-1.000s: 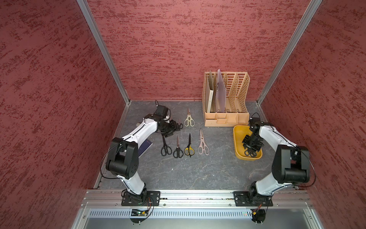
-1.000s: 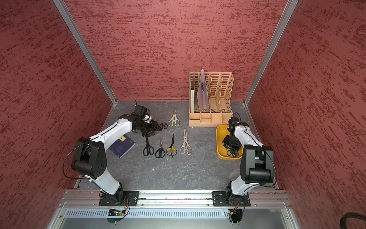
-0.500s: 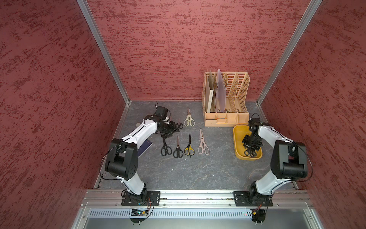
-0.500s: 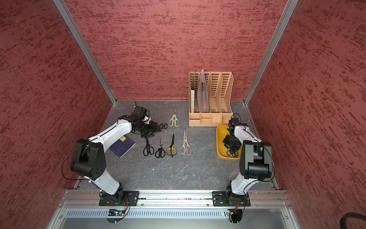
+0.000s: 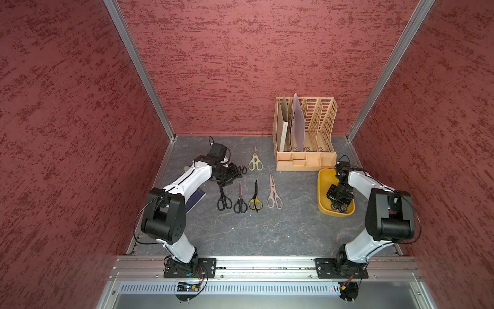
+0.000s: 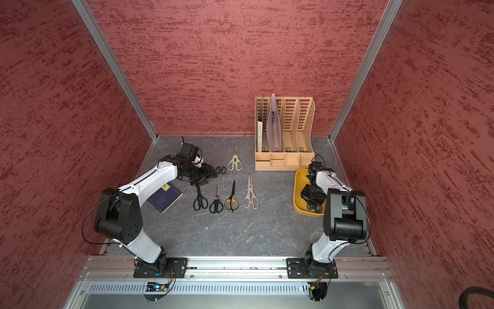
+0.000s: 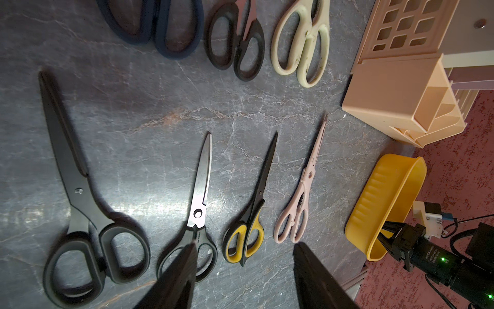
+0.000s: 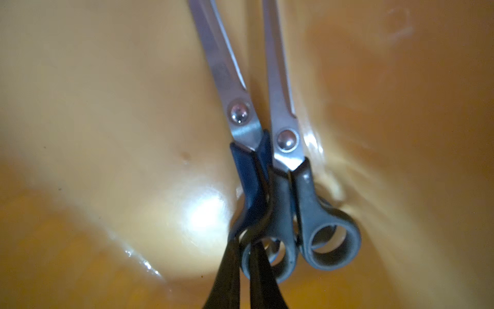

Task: Take the scissors out of the storage box
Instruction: Pick up the scissors from the storage box, then place the scissors at the center of the board.

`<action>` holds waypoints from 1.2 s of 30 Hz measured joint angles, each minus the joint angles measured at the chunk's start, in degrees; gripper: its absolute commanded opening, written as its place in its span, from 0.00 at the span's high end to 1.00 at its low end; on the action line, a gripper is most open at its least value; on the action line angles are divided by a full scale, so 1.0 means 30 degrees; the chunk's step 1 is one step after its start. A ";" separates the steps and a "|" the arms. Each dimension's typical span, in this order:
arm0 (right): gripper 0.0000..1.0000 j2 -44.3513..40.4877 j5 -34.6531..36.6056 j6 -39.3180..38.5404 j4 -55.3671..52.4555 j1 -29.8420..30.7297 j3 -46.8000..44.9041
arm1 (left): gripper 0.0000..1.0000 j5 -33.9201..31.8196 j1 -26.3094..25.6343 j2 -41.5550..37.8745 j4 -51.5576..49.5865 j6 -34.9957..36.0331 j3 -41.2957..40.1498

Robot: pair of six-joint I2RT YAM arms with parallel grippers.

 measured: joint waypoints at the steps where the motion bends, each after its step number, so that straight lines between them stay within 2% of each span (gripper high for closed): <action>1: 1.00 -0.0073 -0.0007 -0.0036 -0.0044 0.0000 0.0051 | 0.39 0.0007 0.0000 0.0000 0.0007 -0.0022 0.0000; 9: 1.00 -0.2164 -0.0379 -0.0226 -0.1297 0.0000 0.1479 | 0.39 0.0539 0.0423 0.0000 0.0729 -0.0670 -0.0306; 16: 1.00 -0.4444 -0.1851 -0.0153 -0.2703 0.0503 0.2528 | 0.39 0.0721 0.1013 0.0000 0.1035 -0.0663 -0.0299; 18: 1.00 -0.4816 -0.2142 0.0109 -0.3067 0.1406 0.2696 | 0.39 0.0736 0.1158 0.0000 0.1035 -0.0656 -0.0299; 27: 1.00 -0.4561 -0.3279 0.2725 -0.3045 0.9377 0.3592 | 0.39 0.1020 0.1800 -0.0284 0.1005 -0.0503 -0.0306; 31: 1.00 -0.3082 -0.3526 0.3854 -0.2091 1.1016 0.3585 | 0.39 0.1027 0.2127 -0.0882 0.0903 -0.0357 -0.0342; 36: 1.00 -0.0430 -0.3541 0.4597 -0.0554 1.2087 0.3570 | 0.39 0.1013 0.2725 -0.2433 0.0816 -0.0117 -0.0998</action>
